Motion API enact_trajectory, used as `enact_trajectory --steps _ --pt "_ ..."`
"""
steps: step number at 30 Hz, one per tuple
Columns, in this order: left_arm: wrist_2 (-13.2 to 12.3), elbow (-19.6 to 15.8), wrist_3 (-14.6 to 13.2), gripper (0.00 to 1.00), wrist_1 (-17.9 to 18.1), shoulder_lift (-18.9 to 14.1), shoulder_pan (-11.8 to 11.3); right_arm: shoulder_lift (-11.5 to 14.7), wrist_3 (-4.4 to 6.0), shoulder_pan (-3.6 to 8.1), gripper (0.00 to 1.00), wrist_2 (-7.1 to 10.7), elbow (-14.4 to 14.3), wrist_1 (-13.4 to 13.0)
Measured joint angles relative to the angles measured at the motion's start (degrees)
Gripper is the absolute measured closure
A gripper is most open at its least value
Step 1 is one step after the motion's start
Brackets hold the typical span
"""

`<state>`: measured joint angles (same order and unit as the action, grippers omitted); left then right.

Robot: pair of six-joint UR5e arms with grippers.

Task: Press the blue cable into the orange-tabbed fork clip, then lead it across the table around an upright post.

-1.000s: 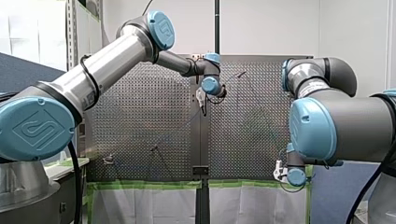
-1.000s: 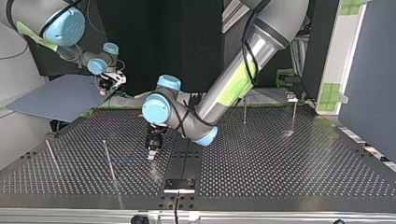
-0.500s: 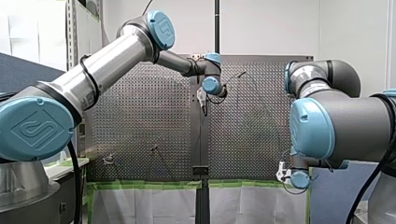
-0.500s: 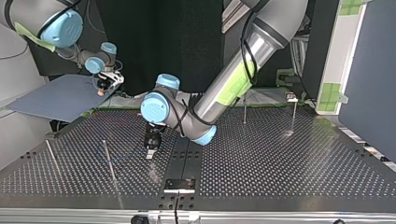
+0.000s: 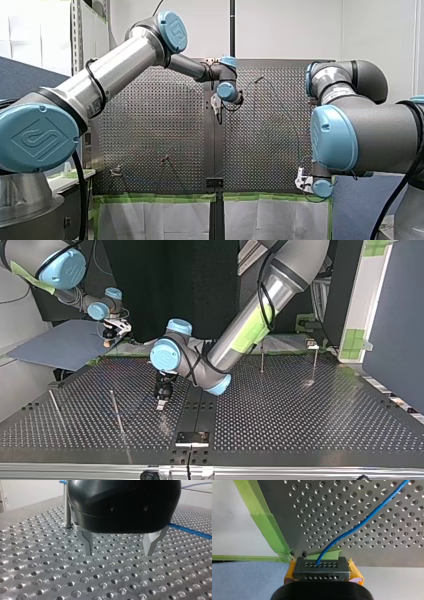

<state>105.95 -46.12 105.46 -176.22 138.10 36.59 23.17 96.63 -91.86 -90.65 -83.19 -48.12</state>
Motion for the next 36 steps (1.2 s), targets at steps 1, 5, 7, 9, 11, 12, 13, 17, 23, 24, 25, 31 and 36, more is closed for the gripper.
enact_trajectory --steps 1,5,7,9,11,12,13,17,23,24,25,31,36 --pt "0.00 0.00 0.00 0.02 -0.03 -0.01 0.00 0.00 0.02 0.00 1.00 0.01 0.00 0.06" --pt "0.53 -0.63 -0.72 0.02 -0.92 -0.16 0.16 0.02 0.05 -0.01 1.00 0.17 0.00 0.18" --pt "0.48 -1.40 -1.10 0.02 -1.67 -0.29 0.03 0.02 0.06 0.00 1.00 0.43 0.00 0.20" --pt "0.05 -2.37 -1.36 0.02 -2.08 -0.48 -0.15 0.02 0.06 0.01 1.00 0.59 0.00 0.21" --pt "-0.64 -3.40 -1.44 0.02 -2.11 -0.84 -0.20 0.02 0.06 -0.01 1.00 0.67 0.00 0.22" --pt "-0.91 -3.88 -1.43 0.02 -1.99 -1.09 -0.20 0.02 0.06 -0.05 1.00 0.69 0.00 0.23" --pt "-1.13 -4.36 -1.41 0.02 -1.77 -1.38 -0.20 0.02 0.07 -0.10 1.00 0.70 0.00 0.23" --pt "-1.45 -6.43 -1.11 0.02 -0.25 -3.04 -0.36 0.01 0.06 -0.25 1.00 0.72 0.00 0.23" --pt "-1.49 -9.44 -0.56 0.02 1.94 -4.82 -0.61 0.01 0.06 -0.35 1.00 0.73 0.00 0.29" --pt "-1.48 -9.92 -0.54 0.02 2.02 -4.89 -0.56 0.00 0.06 -0.37 1.00 0.73 0.00 0.29" --pt "-1.46 -10.36 -0.54 0.02 2.08 -4.93 -0.50 0.01 0.06 -0.39 1.00 0.73 0.00 0.30" --pt "-1.68 -13.17 -0.41 0.02 2.04 -4.99 -0.25 0.00 0.05 -0.53 1.00 0.73 0.00 0.28" --pt "-3.36 -14.04 -0.19 0.02 2.01 -5.04 -0.14 0.01 -0.06 -0.55 1.00 0.73 -0.01 0.30"
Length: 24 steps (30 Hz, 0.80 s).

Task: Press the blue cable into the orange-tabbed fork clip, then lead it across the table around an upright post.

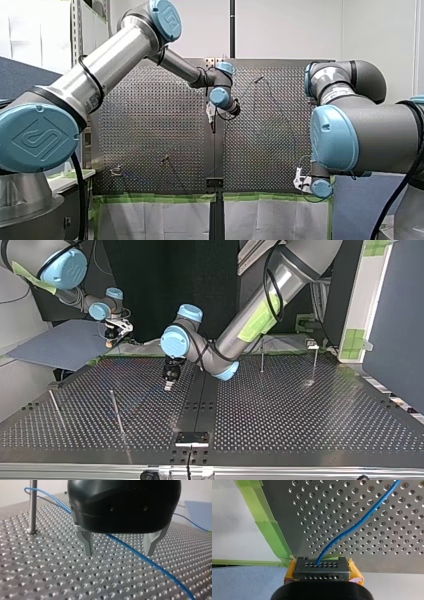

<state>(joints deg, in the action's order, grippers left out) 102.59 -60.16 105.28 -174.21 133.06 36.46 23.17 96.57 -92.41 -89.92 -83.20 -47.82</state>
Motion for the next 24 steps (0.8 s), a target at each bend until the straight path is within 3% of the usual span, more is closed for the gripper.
enact_trajectory --steps 11,24 --pt "-2.46 -0.05 4.61 0.02 -0.34 -0.04 -0.41 0.00 -0.30 -0.20 1.00 0.00 0.00 -0.02" --pt "-0.38 0.28 11.04 0.02 2.44 -0.03 -0.06 0.00 -0.32 -0.30 1.00 0.00 0.00 0.00"
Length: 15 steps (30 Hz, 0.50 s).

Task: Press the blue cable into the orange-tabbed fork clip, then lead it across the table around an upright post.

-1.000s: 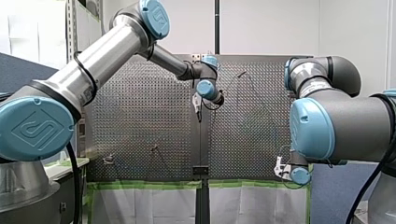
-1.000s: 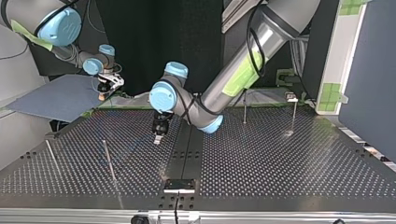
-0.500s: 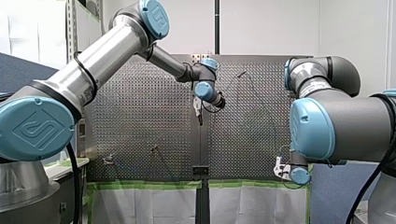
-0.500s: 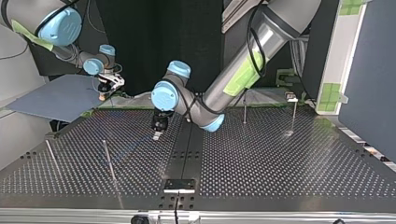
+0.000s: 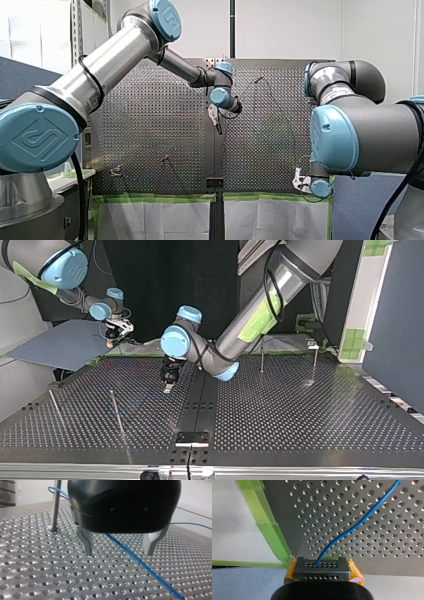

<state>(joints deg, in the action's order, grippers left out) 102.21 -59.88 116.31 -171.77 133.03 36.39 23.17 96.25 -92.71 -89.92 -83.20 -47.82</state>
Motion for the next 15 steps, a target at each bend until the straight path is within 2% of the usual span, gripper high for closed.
enact_trajectory --steps 15 --pt "-0.69 0.82 7.06 0.02 0.56 -0.95 0.77 -0.01 0.01 -0.03 1.00 0.01 0.00 0.03"
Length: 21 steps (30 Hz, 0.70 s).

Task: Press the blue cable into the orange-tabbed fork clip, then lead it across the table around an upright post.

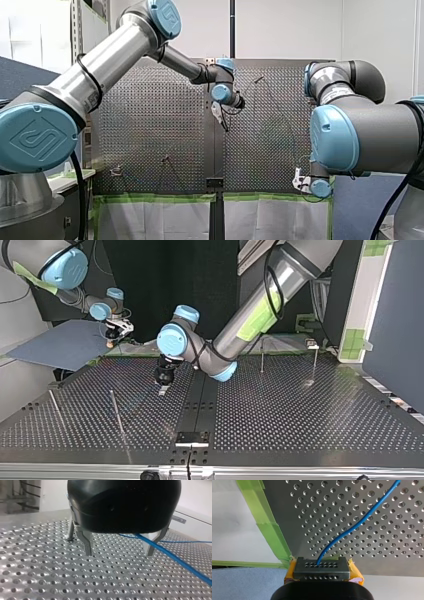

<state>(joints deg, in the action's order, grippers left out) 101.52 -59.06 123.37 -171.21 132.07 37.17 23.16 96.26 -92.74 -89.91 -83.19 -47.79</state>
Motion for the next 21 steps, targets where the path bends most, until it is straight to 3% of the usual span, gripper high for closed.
enact_trajectory --steps 21 --pt "1.18 0.01 9.86 0.02 -1.84 -0.55 0.46 0.01 0.17 -0.18 1.00 0.06 -0.04 0.06"
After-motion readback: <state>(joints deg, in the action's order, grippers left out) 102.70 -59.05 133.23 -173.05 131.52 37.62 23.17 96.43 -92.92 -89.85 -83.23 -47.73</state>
